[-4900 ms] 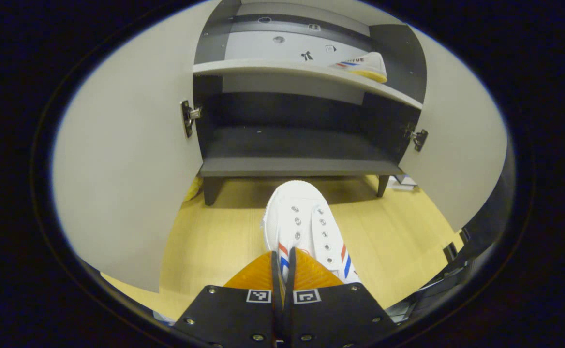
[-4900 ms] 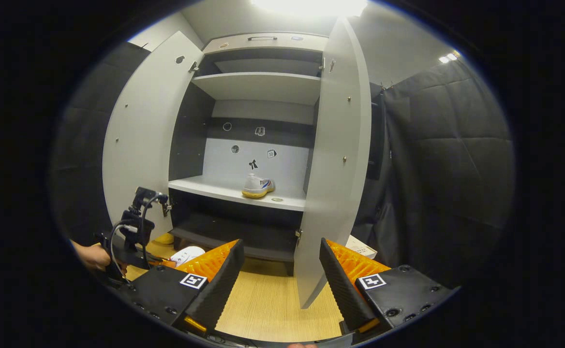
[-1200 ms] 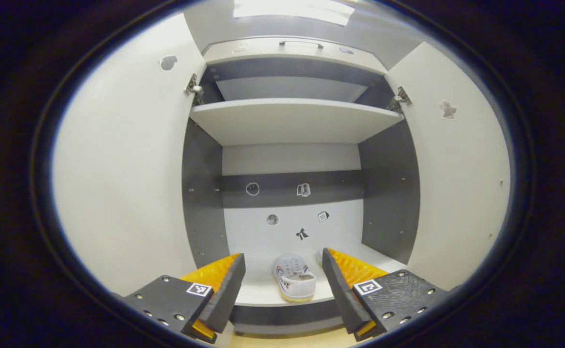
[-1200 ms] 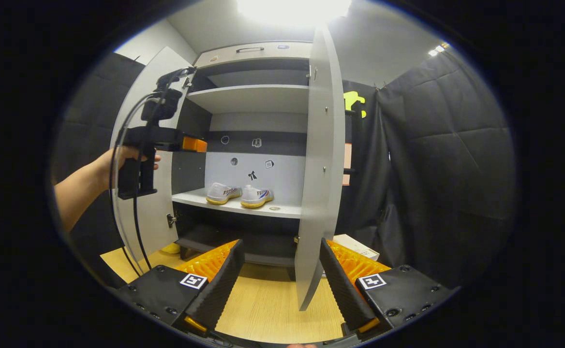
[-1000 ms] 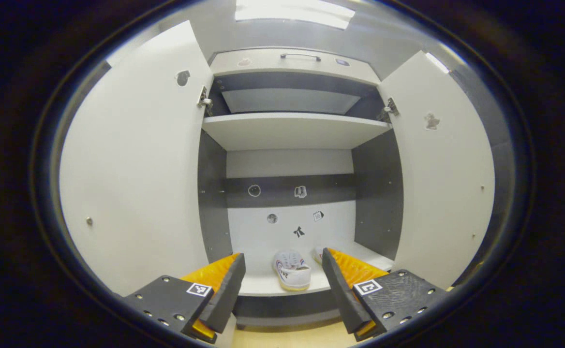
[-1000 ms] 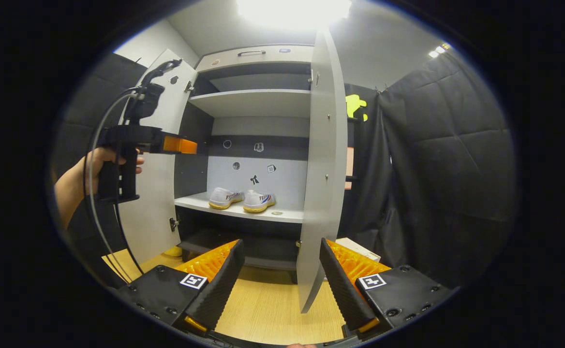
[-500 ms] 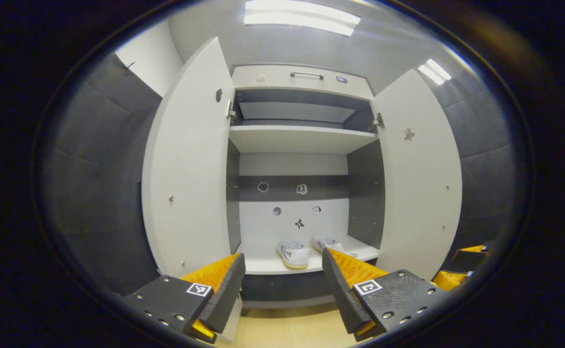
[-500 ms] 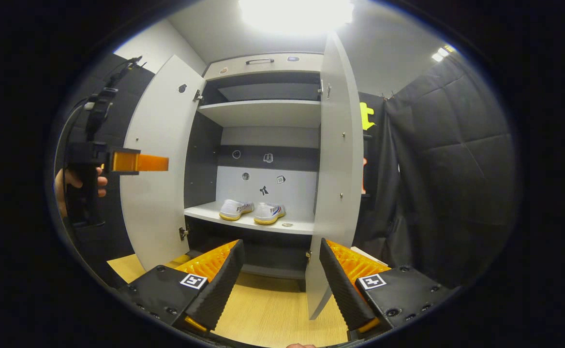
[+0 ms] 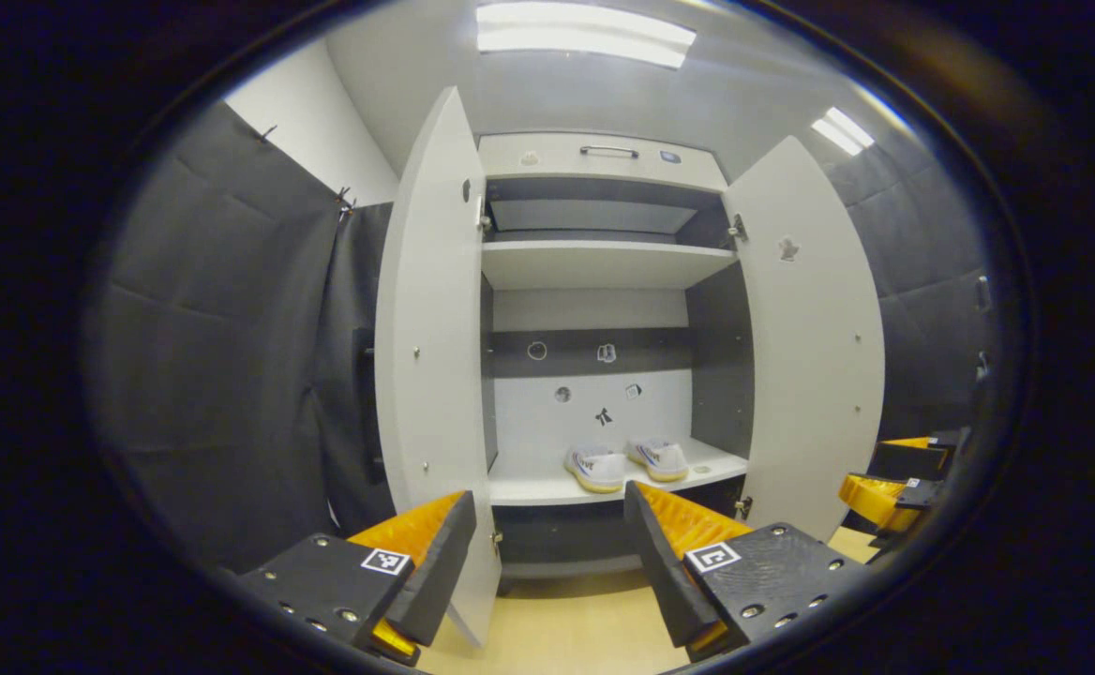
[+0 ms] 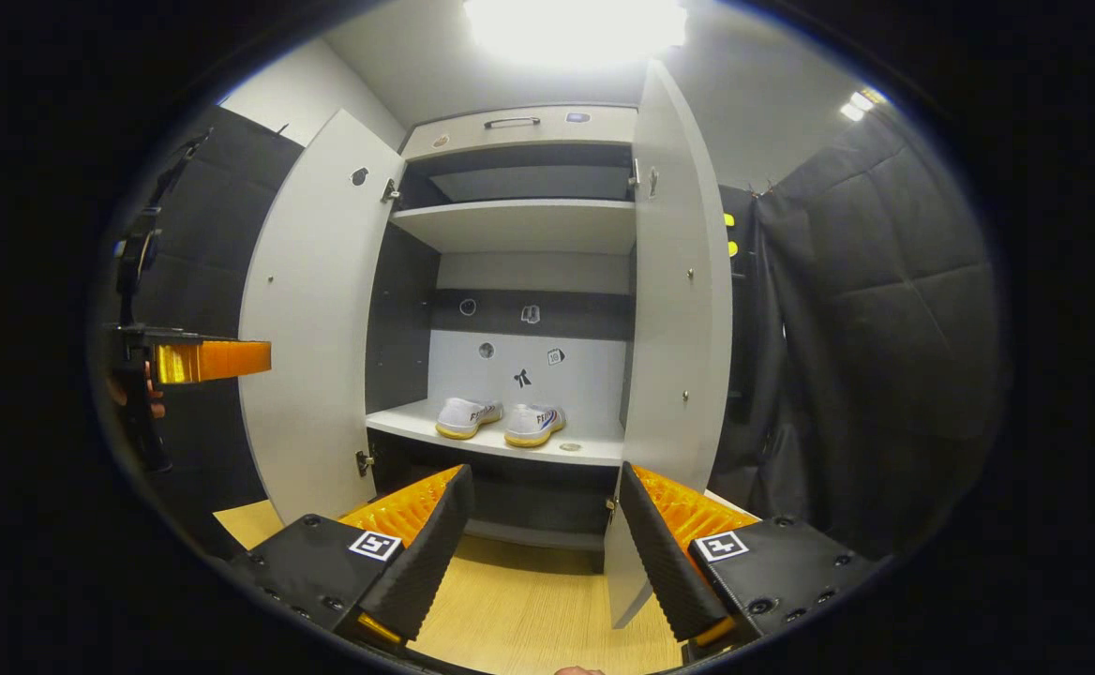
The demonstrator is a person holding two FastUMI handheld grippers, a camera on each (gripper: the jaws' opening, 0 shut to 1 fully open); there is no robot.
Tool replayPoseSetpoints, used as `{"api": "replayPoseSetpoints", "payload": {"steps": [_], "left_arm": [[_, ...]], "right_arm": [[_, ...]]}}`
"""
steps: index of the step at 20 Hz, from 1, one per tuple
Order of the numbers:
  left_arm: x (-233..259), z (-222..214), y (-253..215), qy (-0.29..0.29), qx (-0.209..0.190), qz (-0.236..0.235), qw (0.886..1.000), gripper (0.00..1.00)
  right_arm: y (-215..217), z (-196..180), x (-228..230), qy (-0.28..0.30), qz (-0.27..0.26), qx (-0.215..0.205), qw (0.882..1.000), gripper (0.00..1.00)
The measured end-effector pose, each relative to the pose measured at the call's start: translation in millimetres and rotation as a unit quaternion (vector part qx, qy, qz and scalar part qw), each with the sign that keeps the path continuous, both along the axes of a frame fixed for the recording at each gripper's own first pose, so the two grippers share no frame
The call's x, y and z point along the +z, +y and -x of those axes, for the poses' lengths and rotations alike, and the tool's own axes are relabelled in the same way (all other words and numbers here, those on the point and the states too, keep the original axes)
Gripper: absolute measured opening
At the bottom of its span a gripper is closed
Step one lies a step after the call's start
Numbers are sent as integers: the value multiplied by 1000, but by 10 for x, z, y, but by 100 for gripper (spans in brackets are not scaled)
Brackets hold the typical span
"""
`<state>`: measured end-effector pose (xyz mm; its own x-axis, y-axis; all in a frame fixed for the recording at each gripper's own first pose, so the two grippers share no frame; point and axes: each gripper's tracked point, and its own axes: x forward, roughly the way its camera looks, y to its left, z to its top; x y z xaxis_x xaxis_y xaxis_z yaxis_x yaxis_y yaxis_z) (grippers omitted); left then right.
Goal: Grab one shoe with the right hand and put it into the shoe cabinet, grab the other shoe with the left hand and put it into the shoe cabinet; then close the right door with the right hand and the left door with the left hand.
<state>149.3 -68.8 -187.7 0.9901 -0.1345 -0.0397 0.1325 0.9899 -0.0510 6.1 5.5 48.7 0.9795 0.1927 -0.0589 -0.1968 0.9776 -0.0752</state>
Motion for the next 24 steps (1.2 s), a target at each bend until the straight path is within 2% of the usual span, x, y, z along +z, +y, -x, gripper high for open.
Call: {"api": "replayPoseSetpoints", "payload": {"steps": [7,12,18,24], "left_arm": [[-11,-1,-29,-1,-3,14,1000,91],[-25,-2,-43,0,-10,12,1000,91],[-9,11,-113,-1,-29,16,999,90],[3,7,15,-4,-15,-6,1000,90]], "right_arm": [[-332,-47,478,-8,-32,-4,999,98],[-806,-107,702,-24,-30,-55,998,98],[-1417,-241,731,-16,-20,-132,991,98],[-1846,-446,702,-13,-17,-196,980,96]]}}
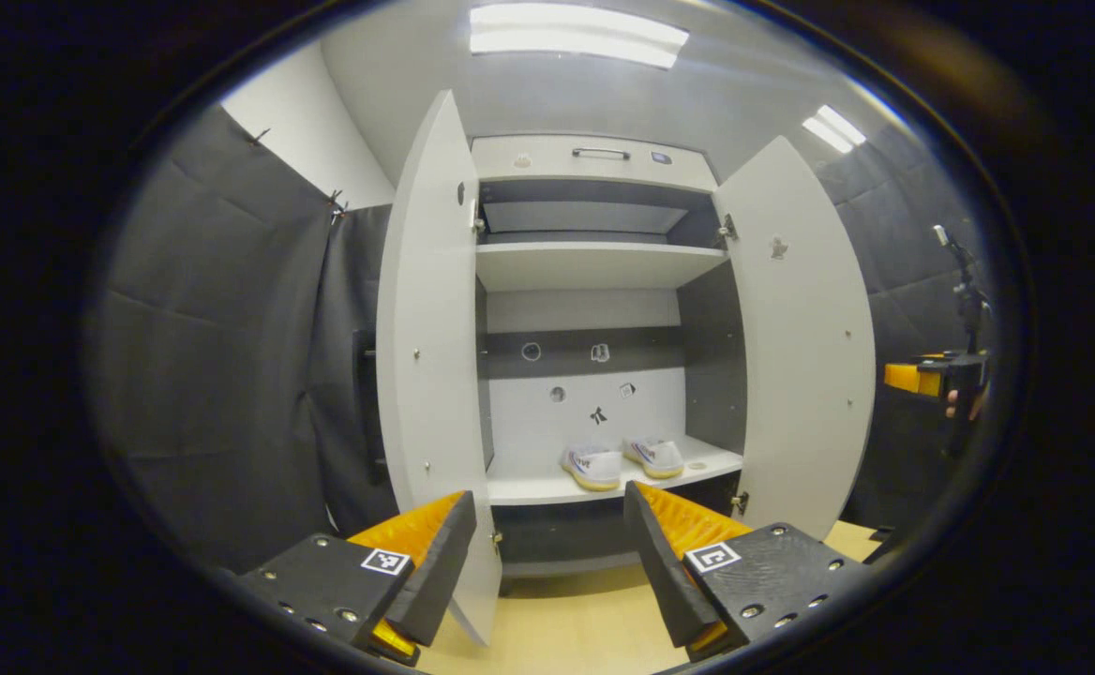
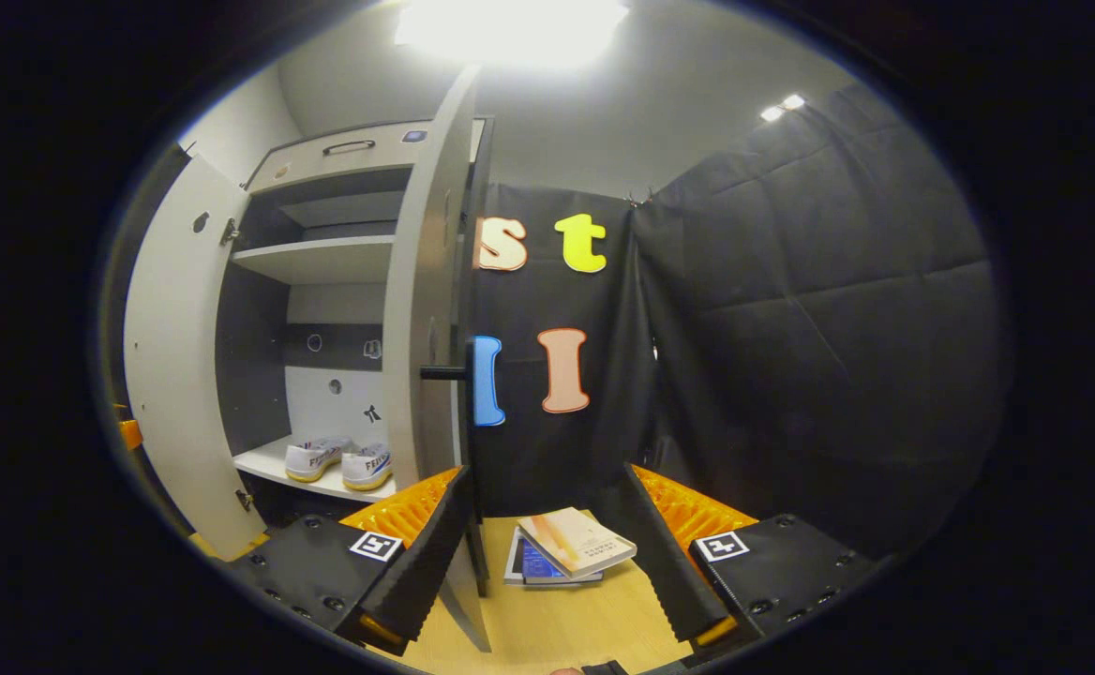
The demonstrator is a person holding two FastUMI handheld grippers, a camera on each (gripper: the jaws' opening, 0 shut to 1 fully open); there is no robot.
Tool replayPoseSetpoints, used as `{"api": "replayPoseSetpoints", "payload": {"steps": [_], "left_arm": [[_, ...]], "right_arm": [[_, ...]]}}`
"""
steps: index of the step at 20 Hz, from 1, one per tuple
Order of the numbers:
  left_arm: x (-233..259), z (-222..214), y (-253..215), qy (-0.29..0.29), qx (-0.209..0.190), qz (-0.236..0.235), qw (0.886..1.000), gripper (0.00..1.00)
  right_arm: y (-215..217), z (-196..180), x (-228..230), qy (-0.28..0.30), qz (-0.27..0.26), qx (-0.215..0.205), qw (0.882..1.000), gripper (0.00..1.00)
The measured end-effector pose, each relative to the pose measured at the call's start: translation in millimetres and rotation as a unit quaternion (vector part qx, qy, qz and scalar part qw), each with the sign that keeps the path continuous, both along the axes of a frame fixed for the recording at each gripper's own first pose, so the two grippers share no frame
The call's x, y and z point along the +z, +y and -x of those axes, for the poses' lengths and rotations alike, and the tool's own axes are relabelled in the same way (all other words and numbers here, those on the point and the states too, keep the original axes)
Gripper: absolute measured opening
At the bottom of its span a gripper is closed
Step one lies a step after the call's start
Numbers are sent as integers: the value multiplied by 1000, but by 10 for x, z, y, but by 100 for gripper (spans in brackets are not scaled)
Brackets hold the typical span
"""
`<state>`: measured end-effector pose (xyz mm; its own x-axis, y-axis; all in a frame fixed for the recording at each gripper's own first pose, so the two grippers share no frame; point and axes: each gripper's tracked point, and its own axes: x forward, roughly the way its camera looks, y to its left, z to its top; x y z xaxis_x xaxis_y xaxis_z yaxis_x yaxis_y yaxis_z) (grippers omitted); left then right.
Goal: Grab one shoe with the right hand and put it into the shoe cabinet, grab the other shoe with the left hand and put it into the shoe cabinet; then close the right door with the right hand and the left door with the left hand.
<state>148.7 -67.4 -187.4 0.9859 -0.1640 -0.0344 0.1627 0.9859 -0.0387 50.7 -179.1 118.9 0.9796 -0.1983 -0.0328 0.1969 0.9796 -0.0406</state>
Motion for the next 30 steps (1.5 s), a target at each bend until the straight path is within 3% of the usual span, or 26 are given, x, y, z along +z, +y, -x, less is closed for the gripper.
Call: {"api": "replayPoseSetpoints", "payload": {"steps": [4,15,20,22,25,28,29,30], "left_arm": [[-6,32,136,4,17,1,1000,90],[-92,129,964,13,81,12,997,91],[-144,139,1159,15,88,24,996,90],[-169,117,1186,15,89,22,996,90],[-166,124,1332,12,89,23,996,90],[-174,127,1451,12,86,29,996,90],[-191,119,1477,14,85,31,996,90],[-205,108,1502,16,84,34,996,91]], "right_arm": [[-158,-143,-85,12,4,-35,999,98],[45,-252,-109,18,21,-45,999,95],[133,-196,-97,22,29,-55,998,91],[206,-185,-101,21,22,-55,998,95],[281,-141,-103,20,28,-60,998,91],[343,-118,-61,17,24,-63,998,95],[366,-99,-60,14,28,-64,997,91],[384,-93,-48,14,33,-66,997,94]]}}
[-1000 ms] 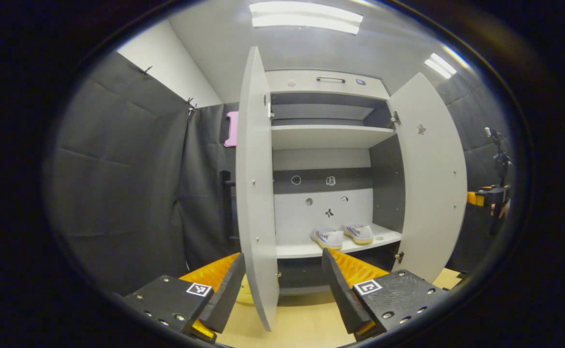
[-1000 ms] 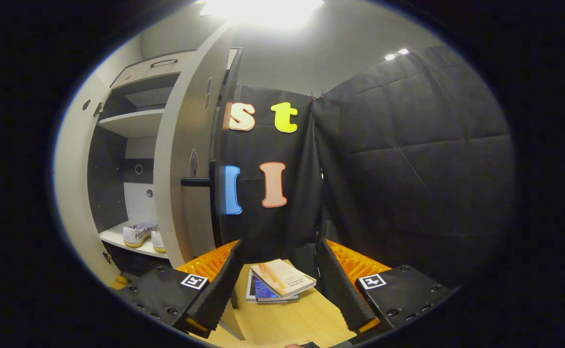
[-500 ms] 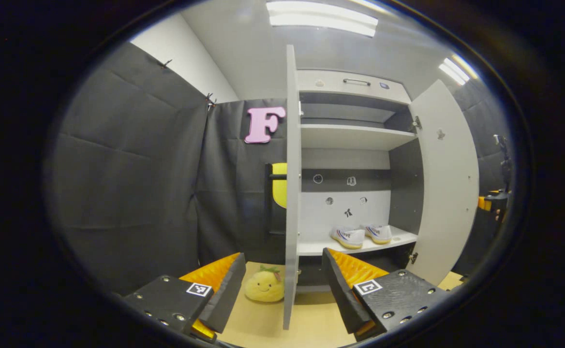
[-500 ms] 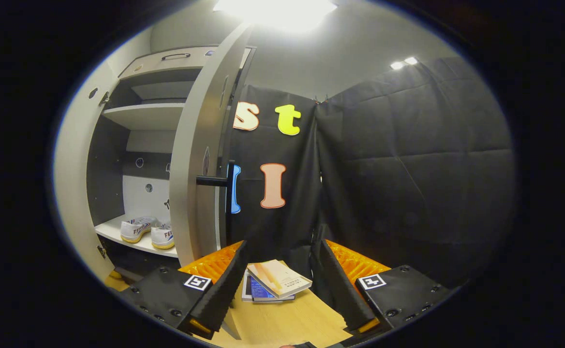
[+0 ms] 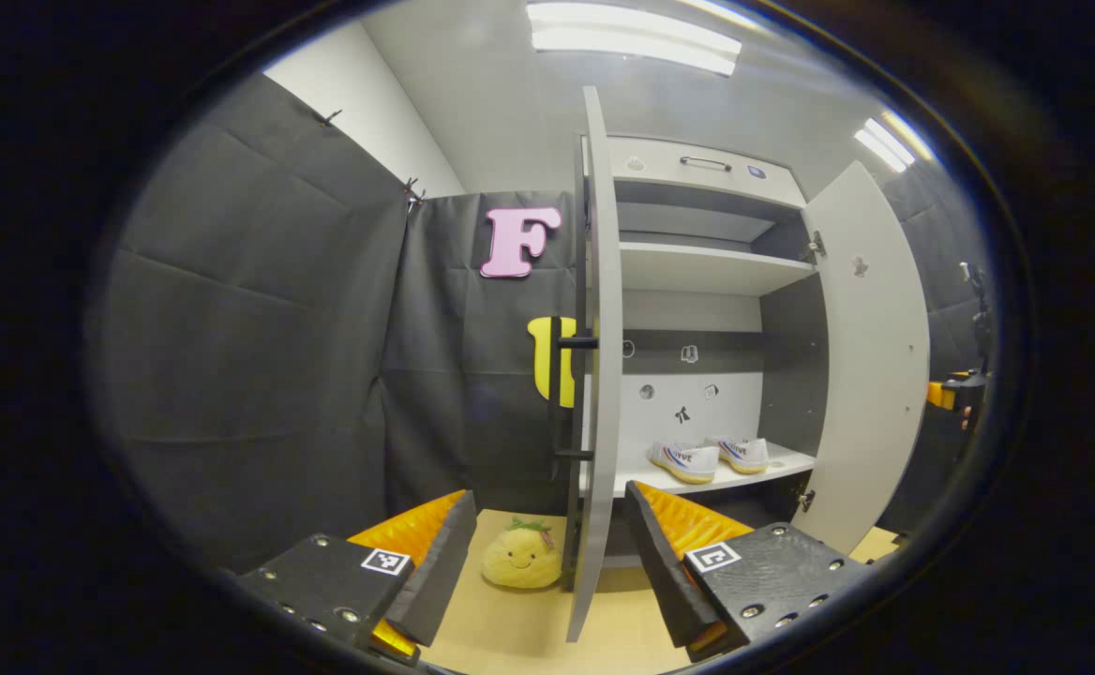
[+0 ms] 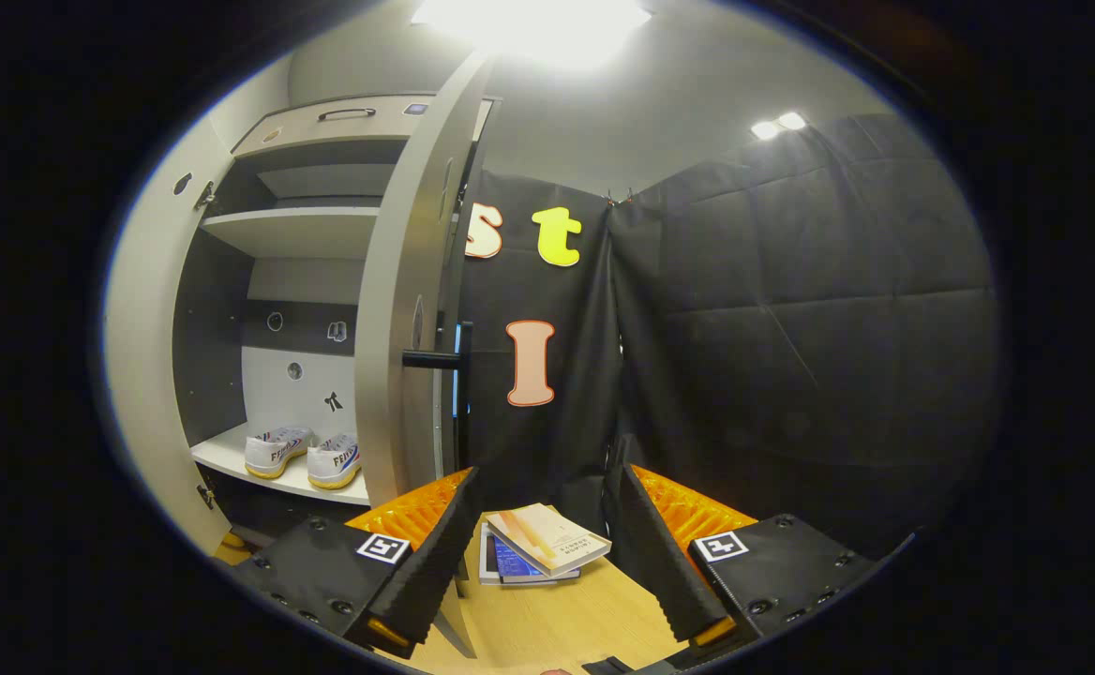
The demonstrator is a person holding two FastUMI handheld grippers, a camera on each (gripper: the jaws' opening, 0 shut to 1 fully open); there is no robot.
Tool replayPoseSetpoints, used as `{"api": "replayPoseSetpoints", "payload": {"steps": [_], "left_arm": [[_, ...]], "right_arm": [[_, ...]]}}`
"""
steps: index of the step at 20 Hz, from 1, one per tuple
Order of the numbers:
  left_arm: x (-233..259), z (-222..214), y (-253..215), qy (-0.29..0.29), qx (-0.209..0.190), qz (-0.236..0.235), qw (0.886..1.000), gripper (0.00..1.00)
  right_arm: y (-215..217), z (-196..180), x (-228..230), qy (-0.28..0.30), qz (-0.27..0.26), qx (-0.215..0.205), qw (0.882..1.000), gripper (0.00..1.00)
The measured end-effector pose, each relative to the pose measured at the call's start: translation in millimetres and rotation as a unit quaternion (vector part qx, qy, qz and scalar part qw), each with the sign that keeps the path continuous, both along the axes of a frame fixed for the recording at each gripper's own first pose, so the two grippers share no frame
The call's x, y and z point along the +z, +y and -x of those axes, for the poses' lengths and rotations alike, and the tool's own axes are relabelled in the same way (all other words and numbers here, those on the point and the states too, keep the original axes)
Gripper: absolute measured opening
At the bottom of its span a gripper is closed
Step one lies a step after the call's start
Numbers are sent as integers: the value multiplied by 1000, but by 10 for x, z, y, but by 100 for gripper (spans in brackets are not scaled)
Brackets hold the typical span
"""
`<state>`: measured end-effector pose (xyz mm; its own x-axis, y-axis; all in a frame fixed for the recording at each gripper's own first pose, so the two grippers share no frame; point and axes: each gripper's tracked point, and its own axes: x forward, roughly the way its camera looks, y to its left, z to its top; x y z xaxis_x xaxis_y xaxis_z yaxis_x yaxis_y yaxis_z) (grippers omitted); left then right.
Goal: Grab one shoe with the right hand and put it into the shoe cabinet, grab the other shoe with the left hand and put it into the shoe cabinet; then close the right door with the right hand and the left door with the left hand.
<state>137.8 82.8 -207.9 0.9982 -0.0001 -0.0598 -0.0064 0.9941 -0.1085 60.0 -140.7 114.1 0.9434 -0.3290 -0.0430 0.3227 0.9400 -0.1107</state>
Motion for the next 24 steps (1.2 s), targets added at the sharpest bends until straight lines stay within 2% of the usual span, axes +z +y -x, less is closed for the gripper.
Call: {"api": "replayPoseSetpoints", "payload": {"steps": [1,2,7,8,9,12,13,18,19,20,24], "left_arm": [[-14,-9,27,1,-2,3,1000,90],[-21,-20,59,1,-3,5,1000,90],[-76,-48,156,4,-3,9,1000,91],[-88,-62,174,5,-3,10,1000,90],[-100,-73,207,6,-2,9,1000,90],[-141,-97,268,7,3,9,1000,90],[-148,-85,302,8,4,12,1000,91],[-189,-100,415,9,8,12,1000,91],[-207,-100,419,9,9,13,1000,91],[-208,-97,426,9,9,14,1000,90],[-221,-79,457,8,14,11,1000,90]], "right_arm": [[15,2,-2,2,3,0,1000,91],[46,12,7,2,1,2,1000,94],[206,32,-12,-1,-6,7,1000,94],[235,40,-8,-1,-5,7,1000,91],[272,39,-7,-1,-6,8,1000,94],[388,44,-12,-5,-11,13,1000,95],[406,46,-13,-6,-11,11,1000,92],[469,52,-26,-7,-16,8,1000,92],[502,51,-27,-7,-17,11,1000,91],[551,47,-23,-7,-17,18,1000,95],[854,-12,-41,-10,-28,59,998,94]]}}
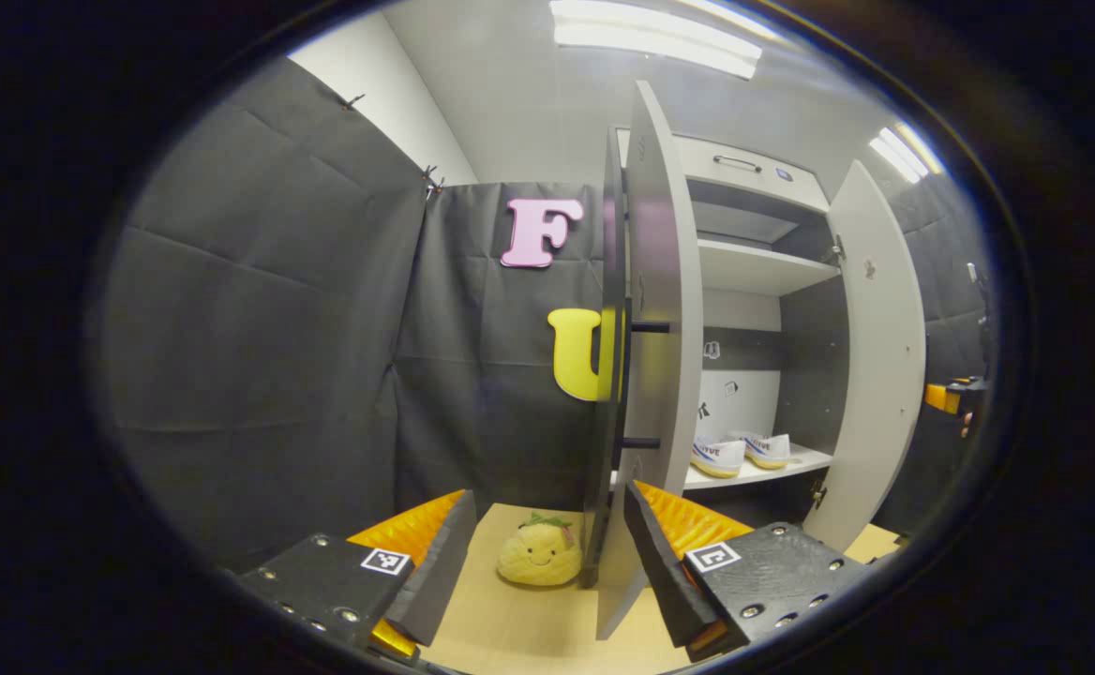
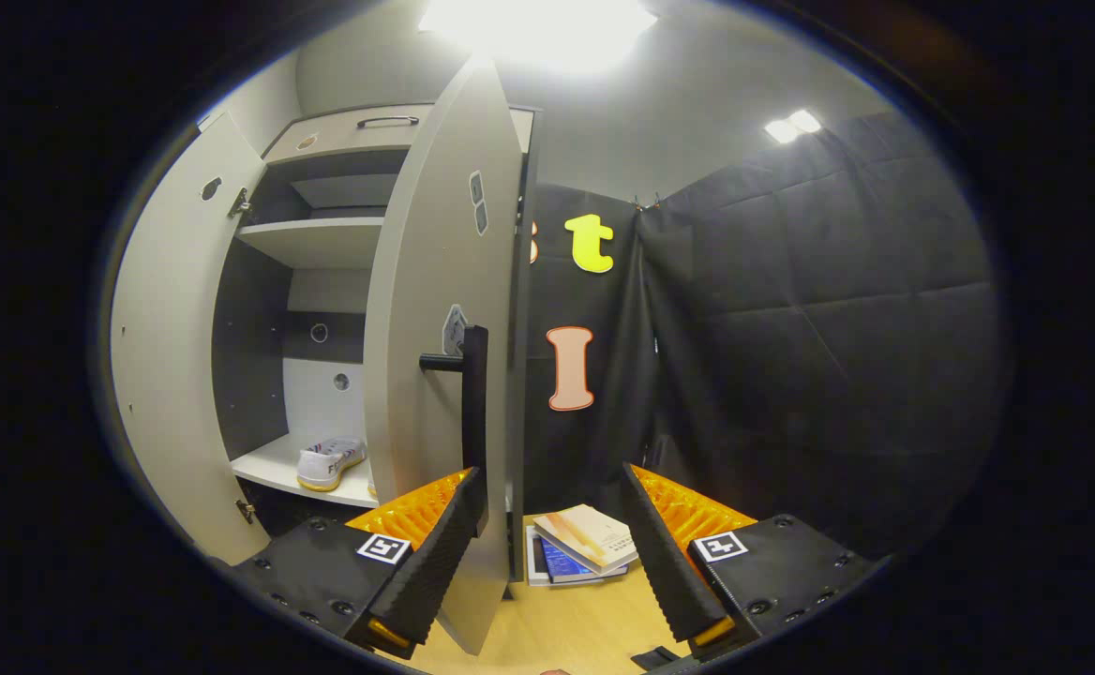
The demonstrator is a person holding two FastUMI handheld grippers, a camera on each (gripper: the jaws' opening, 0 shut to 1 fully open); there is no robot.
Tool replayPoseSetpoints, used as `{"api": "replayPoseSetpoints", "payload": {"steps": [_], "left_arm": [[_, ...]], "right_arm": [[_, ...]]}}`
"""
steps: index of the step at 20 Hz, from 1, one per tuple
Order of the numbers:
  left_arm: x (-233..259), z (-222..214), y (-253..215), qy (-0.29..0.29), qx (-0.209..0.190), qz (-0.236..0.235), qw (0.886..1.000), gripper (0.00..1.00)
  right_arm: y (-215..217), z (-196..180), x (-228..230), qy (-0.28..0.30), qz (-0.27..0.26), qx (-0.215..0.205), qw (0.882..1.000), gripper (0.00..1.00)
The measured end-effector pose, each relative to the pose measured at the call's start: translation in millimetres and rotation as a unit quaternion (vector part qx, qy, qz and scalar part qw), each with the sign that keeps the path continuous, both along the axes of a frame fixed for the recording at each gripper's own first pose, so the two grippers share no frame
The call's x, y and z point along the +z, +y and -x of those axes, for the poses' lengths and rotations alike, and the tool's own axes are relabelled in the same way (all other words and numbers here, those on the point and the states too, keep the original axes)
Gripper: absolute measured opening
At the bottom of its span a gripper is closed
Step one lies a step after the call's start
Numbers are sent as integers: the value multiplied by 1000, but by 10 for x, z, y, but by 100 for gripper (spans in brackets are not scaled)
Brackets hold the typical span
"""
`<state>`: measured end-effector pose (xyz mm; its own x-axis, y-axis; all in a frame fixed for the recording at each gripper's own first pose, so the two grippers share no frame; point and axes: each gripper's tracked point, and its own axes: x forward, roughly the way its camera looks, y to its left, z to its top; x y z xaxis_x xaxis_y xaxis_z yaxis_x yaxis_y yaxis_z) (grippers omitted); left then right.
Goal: Grab one shoe with the right hand and put it into the shoe cabinet, grab the other shoe with the left hand and put it into the shoe cabinet; then close the right door with the right hand and the left door with the left hand.
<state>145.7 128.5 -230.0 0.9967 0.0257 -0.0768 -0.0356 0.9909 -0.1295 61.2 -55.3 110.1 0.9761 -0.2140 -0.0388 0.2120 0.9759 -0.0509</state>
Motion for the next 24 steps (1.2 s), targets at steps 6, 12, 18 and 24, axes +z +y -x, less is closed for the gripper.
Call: {"api": "replayPoseSetpoints", "payload": {"steps": [6,12,18,24], "left_arm": [[-27,116,200,5,22,-1,1000,91],[3,-24,406,6,47,-21,999,91],[119,-441,489,-1,64,-23,998,91],[304,-747,253,-17,53,-39,998,90]], "right_arm": [[485,-197,3,-7,-20,61,998,94],[648,-142,10,-15,-15,91,996,95],[490,19,-68,-12,-8,91,996,97],[139,96,-121,-7,-6,66,998,97]]}}
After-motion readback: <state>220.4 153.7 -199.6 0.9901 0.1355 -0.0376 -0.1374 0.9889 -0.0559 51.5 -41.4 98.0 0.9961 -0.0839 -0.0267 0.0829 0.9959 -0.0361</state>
